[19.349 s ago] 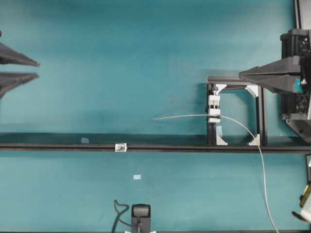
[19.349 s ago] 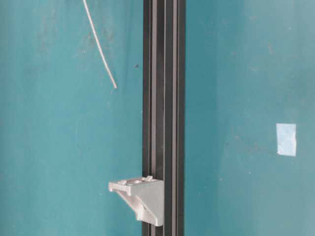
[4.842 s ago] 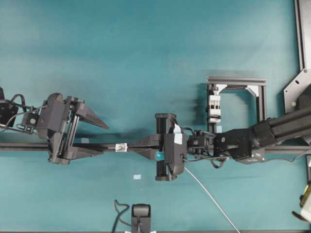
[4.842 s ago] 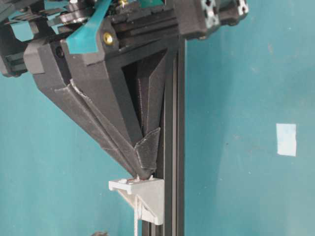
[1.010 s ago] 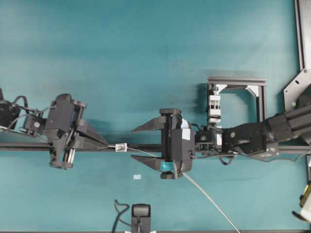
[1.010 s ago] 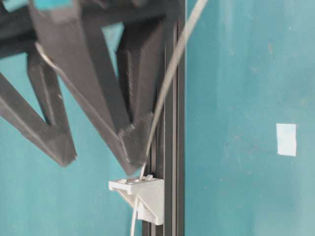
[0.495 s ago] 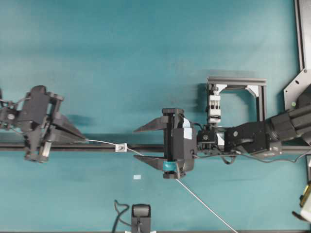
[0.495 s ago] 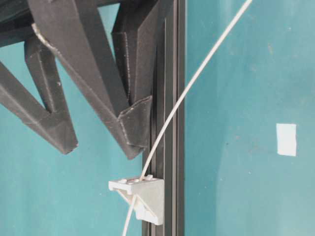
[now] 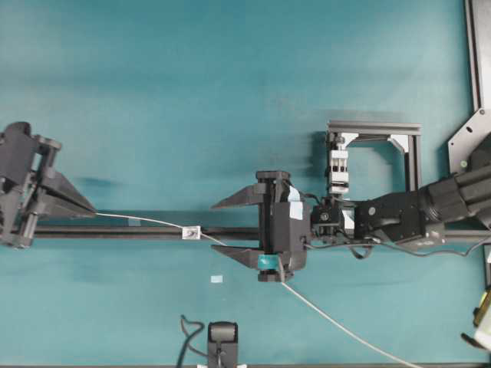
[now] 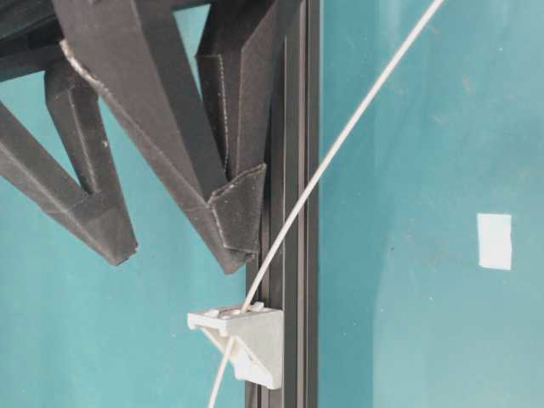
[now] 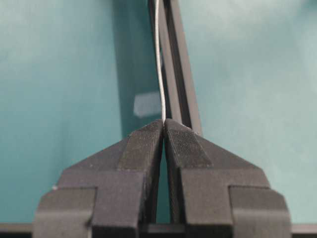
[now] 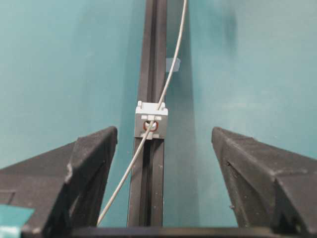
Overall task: Insert the wire into the hole on the left side and pull it with the left arm.
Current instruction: 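Pull the wire leftward through the hole with the left gripper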
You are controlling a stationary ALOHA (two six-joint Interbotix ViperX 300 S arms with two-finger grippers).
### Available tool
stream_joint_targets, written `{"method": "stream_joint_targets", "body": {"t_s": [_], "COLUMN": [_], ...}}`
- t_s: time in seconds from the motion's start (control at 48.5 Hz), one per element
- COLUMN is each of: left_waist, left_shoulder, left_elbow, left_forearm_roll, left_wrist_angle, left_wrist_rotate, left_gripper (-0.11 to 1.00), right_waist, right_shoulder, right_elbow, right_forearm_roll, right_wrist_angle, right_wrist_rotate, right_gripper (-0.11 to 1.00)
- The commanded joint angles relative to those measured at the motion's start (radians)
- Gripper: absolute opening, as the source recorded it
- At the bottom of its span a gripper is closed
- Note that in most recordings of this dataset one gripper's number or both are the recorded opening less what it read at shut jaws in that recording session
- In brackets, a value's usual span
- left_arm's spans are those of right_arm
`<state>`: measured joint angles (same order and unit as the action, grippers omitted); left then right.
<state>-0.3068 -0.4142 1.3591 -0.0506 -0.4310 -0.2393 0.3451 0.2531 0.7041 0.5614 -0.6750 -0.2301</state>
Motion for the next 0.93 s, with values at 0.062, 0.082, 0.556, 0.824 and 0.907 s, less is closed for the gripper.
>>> {"method": "stream_joint_targets", "body": {"t_s": [0.062, 0.082, 0.556, 0.824, 0.907], "left_waist": [-0.008, -0.008, -0.008, -0.006, -0.005], "left_shoulder": [-0.104, -0.115, -0.163, -0.166, -0.169], "left_elbow": [0.023, 0.026, 0.029, 0.031, 0.029], "left_forearm_roll": [0.005, 0.005, 0.006, 0.006, 0.006], "left_wrist_angle": [0.04, 0.046, 0.123, 0.121, 0.12], "left_wrist_rotate": [-0.014, -0.014, -0.086, -0.101, -0.097], "left_gripper": [-0.1, -0.1, -0.1, 0.12, 0.31], "right_waist": [0.002, 0.002, -0.005, -0.005, -0.005], "right_shoulder": [-0.035, -0.035, -0.035, -0.035, -0.035], "right_elbow": [-0.008, -0.008, -0.014, -0.015, -0.015], "right_forearm_roll": [-0.003, -0.003, -0.003, -0.003, -0.005], "right_wrist_angle": [-0.005, -0.006, -0.011, -0.011, -0.011], "right_wrist_rotate": [0.0, 0.0, -0.002, -0.002, -0.002], "right_gripper": [0.84, 0.84, 0.84, 0.84, 0.84]}}
